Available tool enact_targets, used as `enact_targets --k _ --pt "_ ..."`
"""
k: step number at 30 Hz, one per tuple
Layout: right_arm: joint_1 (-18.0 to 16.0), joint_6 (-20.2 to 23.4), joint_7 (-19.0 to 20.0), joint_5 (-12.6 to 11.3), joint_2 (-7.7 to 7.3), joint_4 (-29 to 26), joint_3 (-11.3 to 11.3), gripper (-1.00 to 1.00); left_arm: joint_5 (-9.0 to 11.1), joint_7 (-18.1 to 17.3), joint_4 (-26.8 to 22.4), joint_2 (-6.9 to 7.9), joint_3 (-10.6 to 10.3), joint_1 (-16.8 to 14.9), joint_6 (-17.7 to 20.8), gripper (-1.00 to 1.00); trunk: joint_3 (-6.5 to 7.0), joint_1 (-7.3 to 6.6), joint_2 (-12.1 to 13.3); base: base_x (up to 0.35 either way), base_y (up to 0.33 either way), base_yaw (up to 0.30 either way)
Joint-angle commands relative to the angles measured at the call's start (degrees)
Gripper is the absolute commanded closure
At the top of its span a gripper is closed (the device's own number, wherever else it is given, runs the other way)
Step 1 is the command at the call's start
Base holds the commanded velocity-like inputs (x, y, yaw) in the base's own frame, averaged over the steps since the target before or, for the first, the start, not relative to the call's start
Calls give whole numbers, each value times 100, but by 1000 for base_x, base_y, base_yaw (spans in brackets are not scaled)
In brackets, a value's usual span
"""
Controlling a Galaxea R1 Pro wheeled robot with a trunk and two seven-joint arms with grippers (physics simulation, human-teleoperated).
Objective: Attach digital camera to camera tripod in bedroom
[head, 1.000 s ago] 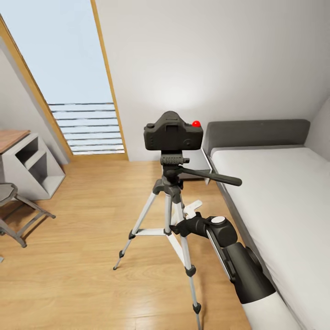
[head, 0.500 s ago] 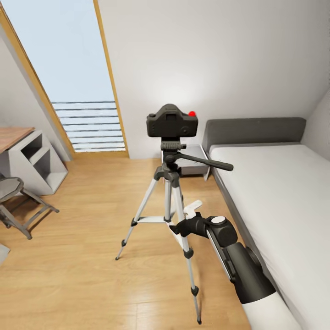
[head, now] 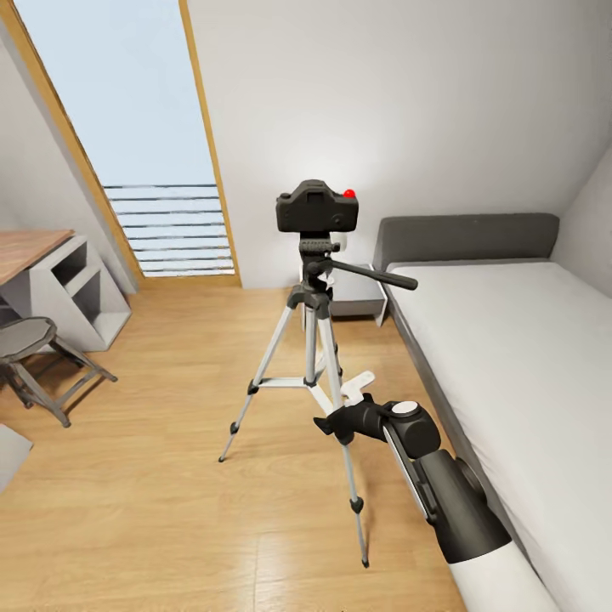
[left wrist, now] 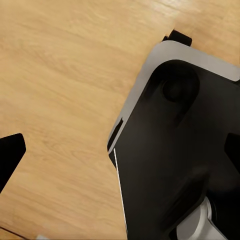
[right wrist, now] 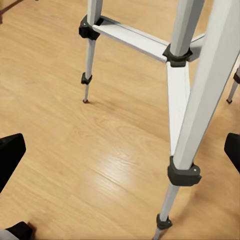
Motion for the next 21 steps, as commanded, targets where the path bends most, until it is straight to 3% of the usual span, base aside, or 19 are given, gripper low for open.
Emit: enact_targets --k 1,16,21 --pt "-5 18 48 61 2 -6 -2 -100 37 16 -1 1 -48 -5 23 -100 -10 2 -10 -61 0 0" --pt "-5 26 48 44 -3 18 -10 -100 41 15 -5 9 -52 -4 -24 -100 -10 2 -10 -15 0 0" --pt "-5 26 49 30 -44 347 -13 -100 41 20 -8 21 -57 -1 -42 -100 -10 2 -10 0 0 0"
